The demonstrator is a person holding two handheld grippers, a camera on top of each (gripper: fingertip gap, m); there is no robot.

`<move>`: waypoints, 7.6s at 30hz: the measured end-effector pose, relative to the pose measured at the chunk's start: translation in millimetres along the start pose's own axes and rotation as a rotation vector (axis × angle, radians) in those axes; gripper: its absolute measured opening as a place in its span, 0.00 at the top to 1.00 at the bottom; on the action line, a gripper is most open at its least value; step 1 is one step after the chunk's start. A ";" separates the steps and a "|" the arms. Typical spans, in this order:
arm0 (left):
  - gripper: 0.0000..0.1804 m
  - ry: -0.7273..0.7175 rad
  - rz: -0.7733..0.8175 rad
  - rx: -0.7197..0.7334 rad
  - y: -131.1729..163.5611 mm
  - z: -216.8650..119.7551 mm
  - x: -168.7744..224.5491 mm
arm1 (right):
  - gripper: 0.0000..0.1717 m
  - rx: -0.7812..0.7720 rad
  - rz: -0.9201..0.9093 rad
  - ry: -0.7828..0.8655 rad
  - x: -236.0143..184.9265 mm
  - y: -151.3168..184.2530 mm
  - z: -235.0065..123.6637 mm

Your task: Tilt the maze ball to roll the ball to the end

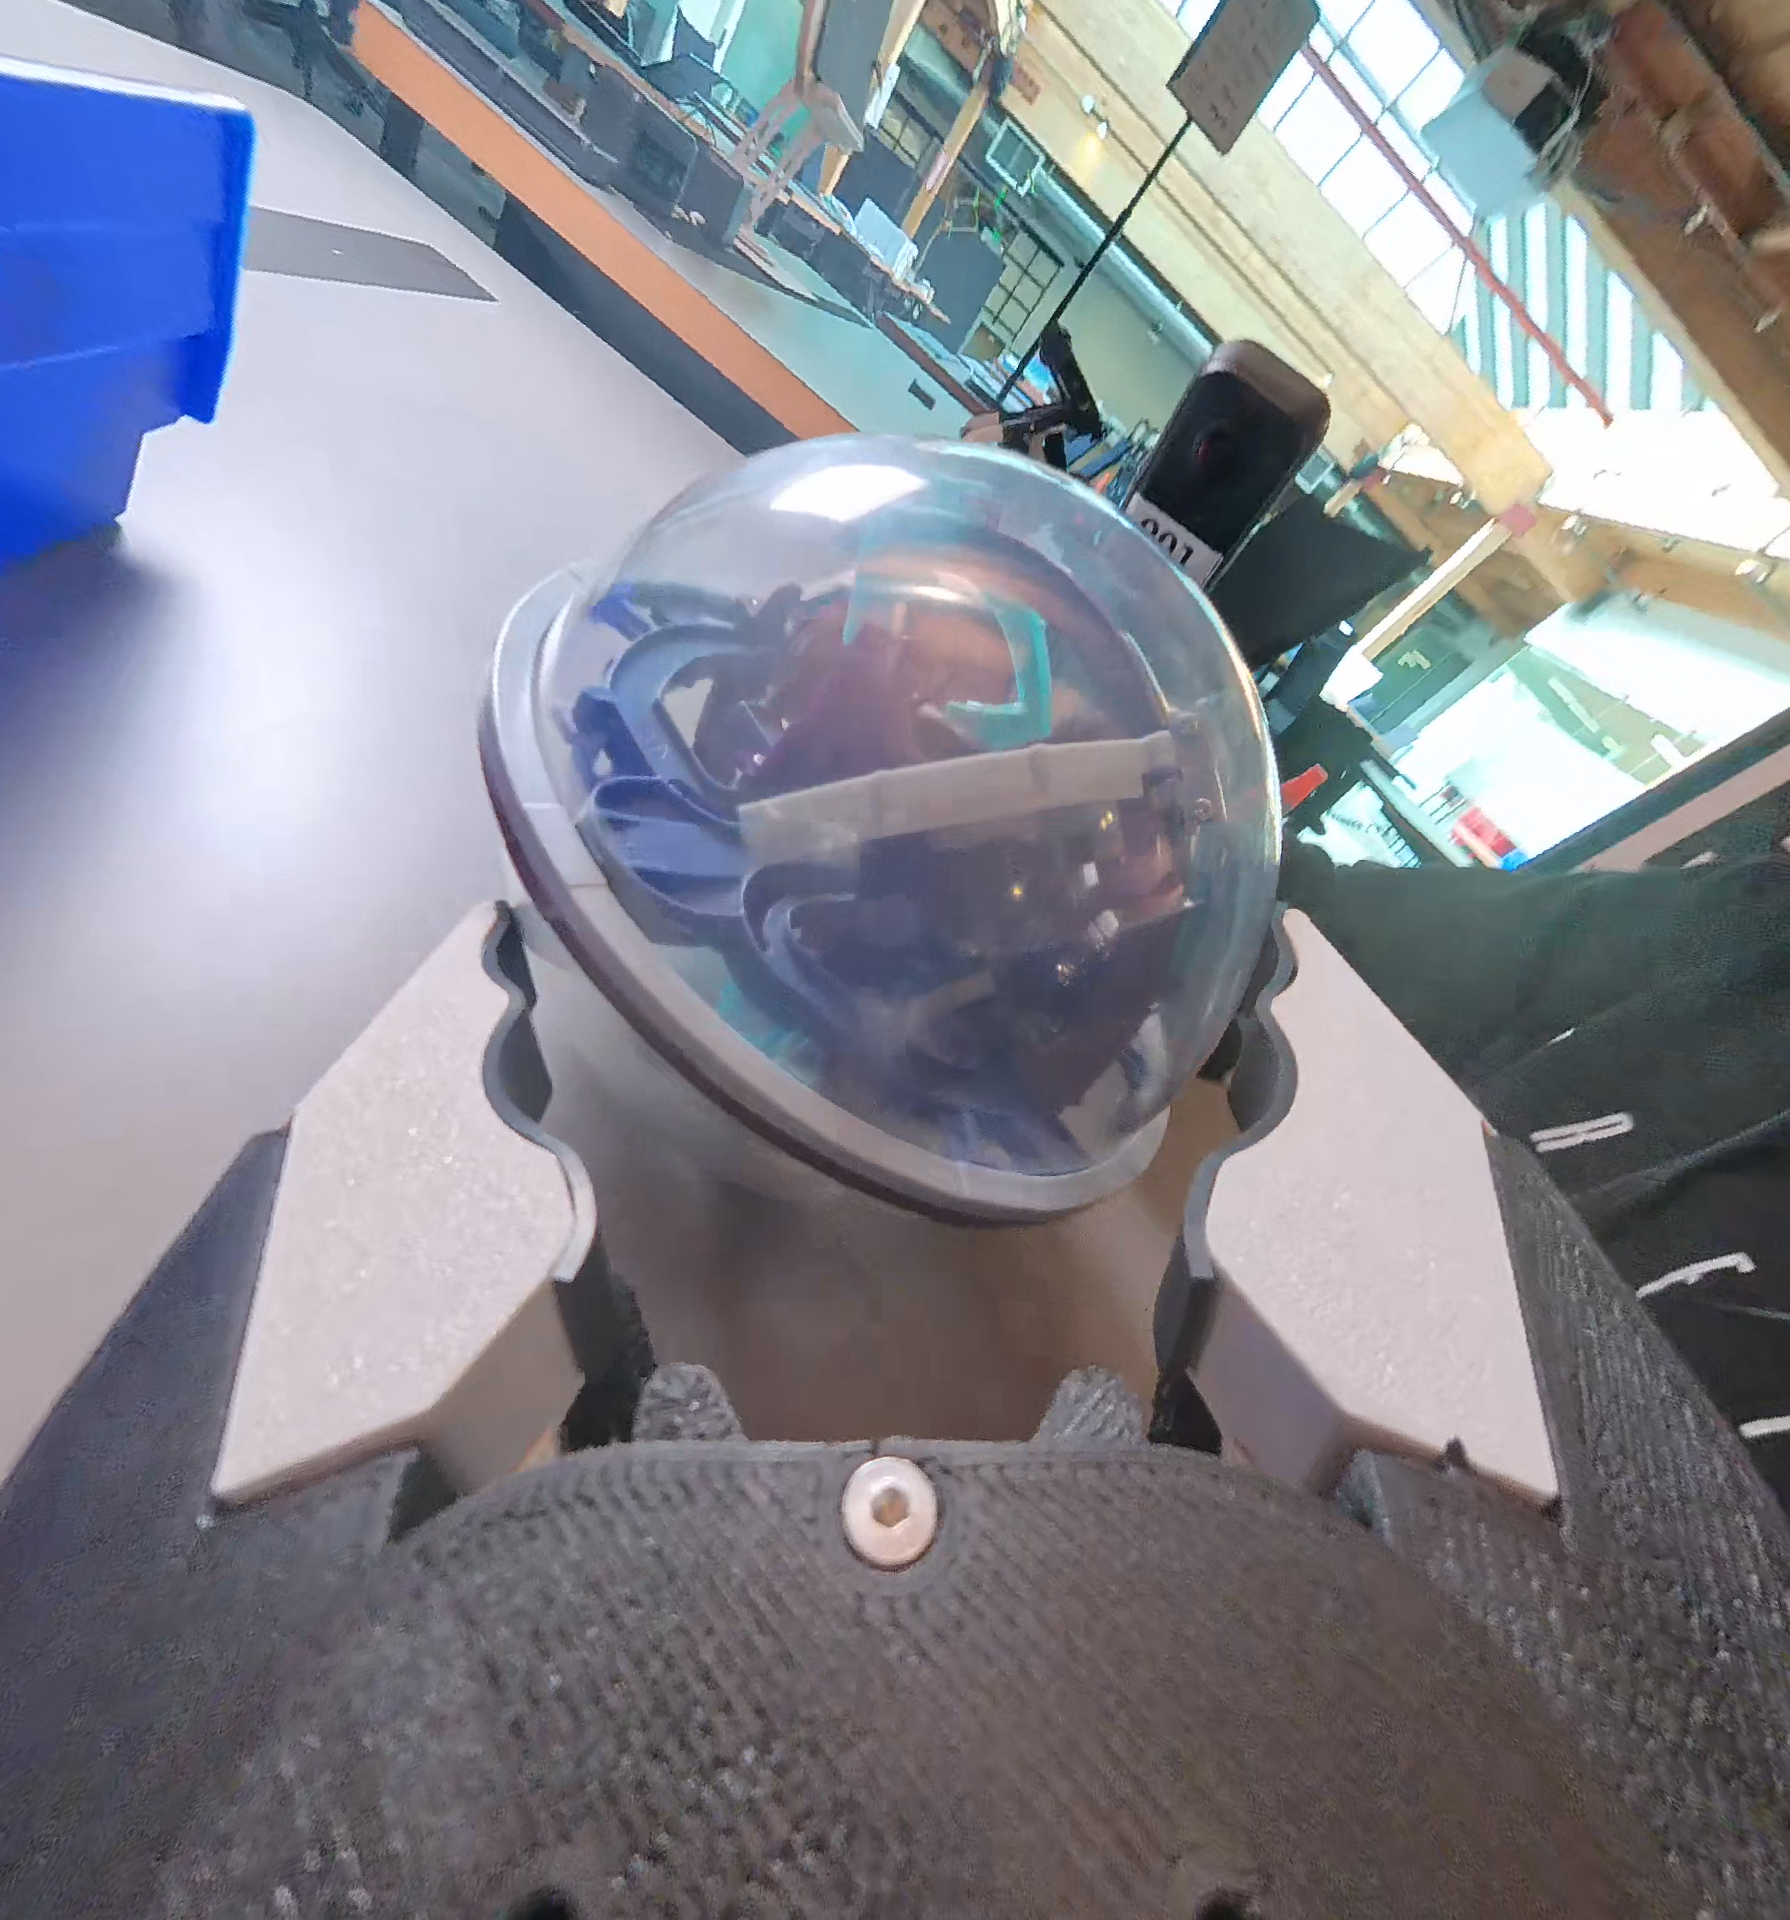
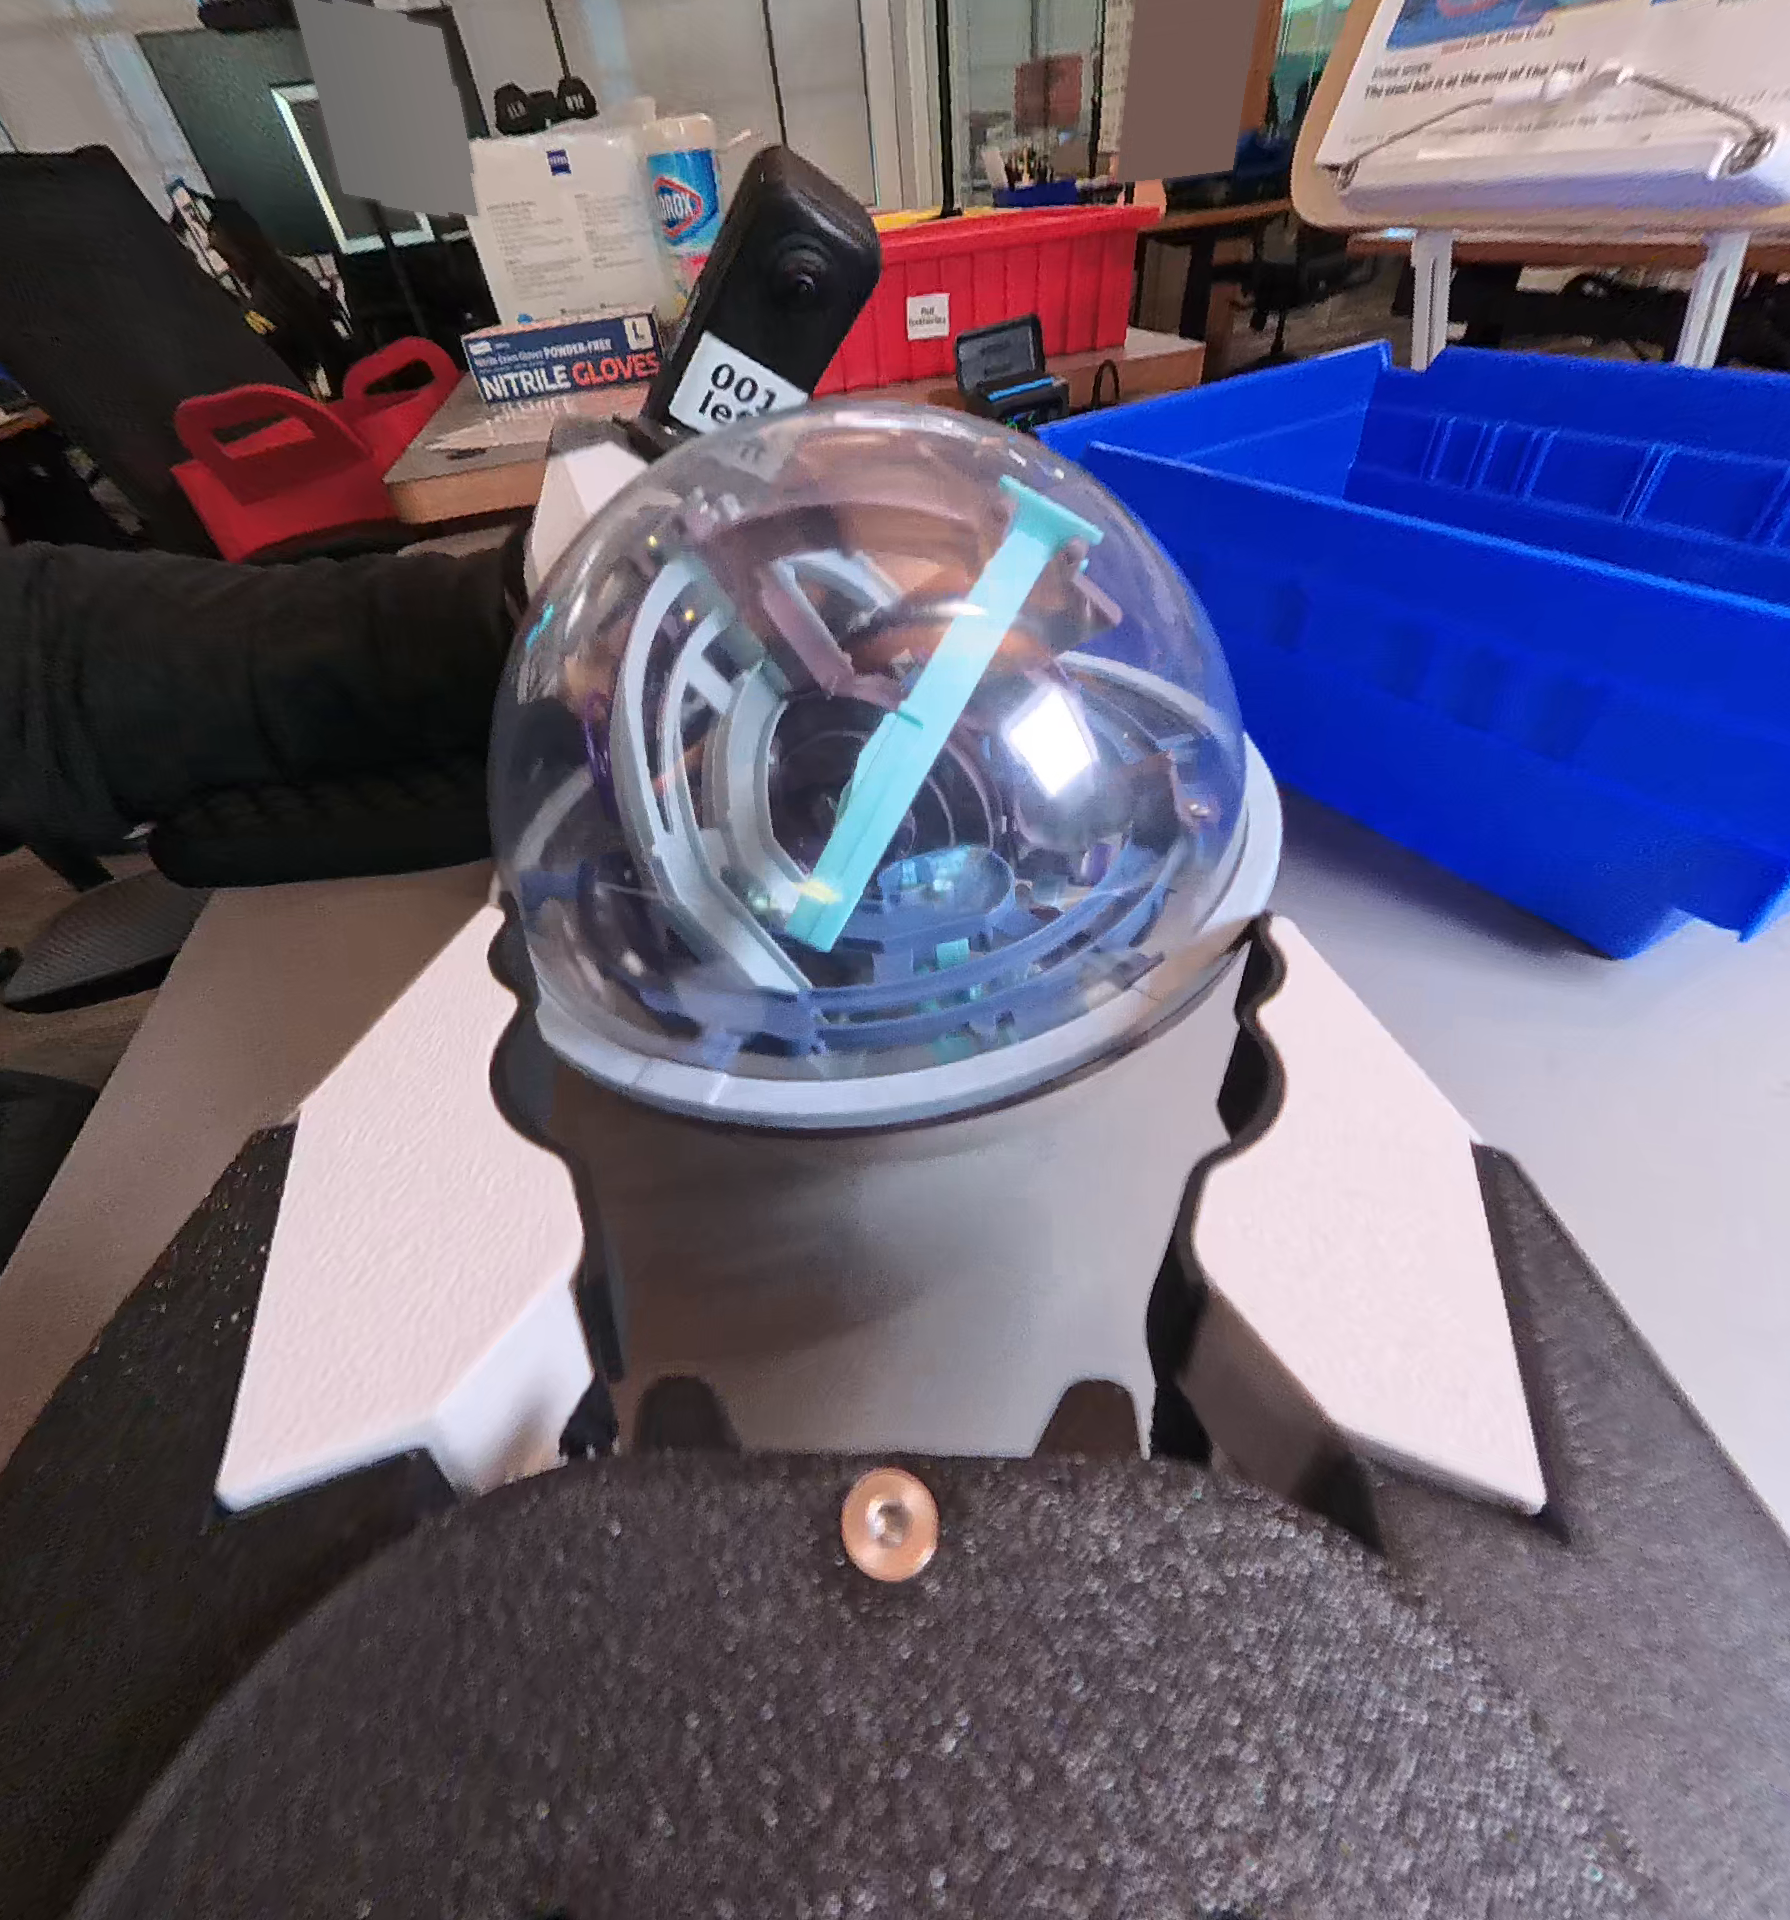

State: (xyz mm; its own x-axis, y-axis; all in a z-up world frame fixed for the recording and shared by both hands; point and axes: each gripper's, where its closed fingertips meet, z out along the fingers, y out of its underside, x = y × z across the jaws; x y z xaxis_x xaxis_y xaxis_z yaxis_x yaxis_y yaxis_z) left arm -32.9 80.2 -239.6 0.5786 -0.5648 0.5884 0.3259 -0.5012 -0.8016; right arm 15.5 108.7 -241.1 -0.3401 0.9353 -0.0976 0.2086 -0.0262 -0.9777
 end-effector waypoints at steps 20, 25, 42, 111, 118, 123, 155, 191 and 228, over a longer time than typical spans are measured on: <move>0.27 -0.051 -0.038 0.052 -9.4 -6.1 -0.5 | 0.26 -0.065 0.005 -0.012 -0.3 14.7 4.9; 0.28 -0.054 -0.033 0.053 -10.5 -7.0 -0.3 | 0.26 -0.067 -0.021 -0.001 0.4 14.4 4.6; 0.23 -0.056 0.219 0.116 -29.2 -15.0 30.1 | 0.23 -0.117 -0.133 0.048 0.1 16.3 5.4; 0.25 -0.259 0.367 -0.028 -8.2 35.1 -10.1 | 0.21 -0.009 0.279 -0.045 25.6 14.7 -9.0; 0.25 -0.262 0.336 0.002 -9.9 32.7 -8.7 | 0.21 -0.018 0.294 -0.049 25.9 13.7 -8.5; 0.25 -0.258 0.295 0.026 -14.3 33.5 -11.4 | 0.15 0.055 0.004 0.144 42.8 -12.5 -21.1; 0.23 -0.224 0.372 -0.027 -4.8 29.6 -6.0 | 0.22 -0.181 -0.011 -0.035 17.0 32.1 -11.4; 0.23 -0.177 0.253 -0.131 11.2 9.3 0.4 | 0.32 -0.088 -0.244 0.033 3.2 14.0 -10.1; 0.25 -0.176 0.367 -0.148 13.9 1.1 14.8 | 0.22 -0.005 0.001 -0.017 9.4 6.5 -4.4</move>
State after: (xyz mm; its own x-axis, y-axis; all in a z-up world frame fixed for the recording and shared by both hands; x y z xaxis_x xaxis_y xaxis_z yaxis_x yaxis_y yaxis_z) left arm -19.0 65.6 -242.1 0.7591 -0.6090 0.2299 -0.0285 -0.3839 -0.9229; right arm 17.7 118.9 -247.5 -0.3554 0.9292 -0.1018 0.2135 -0.0253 -0.9766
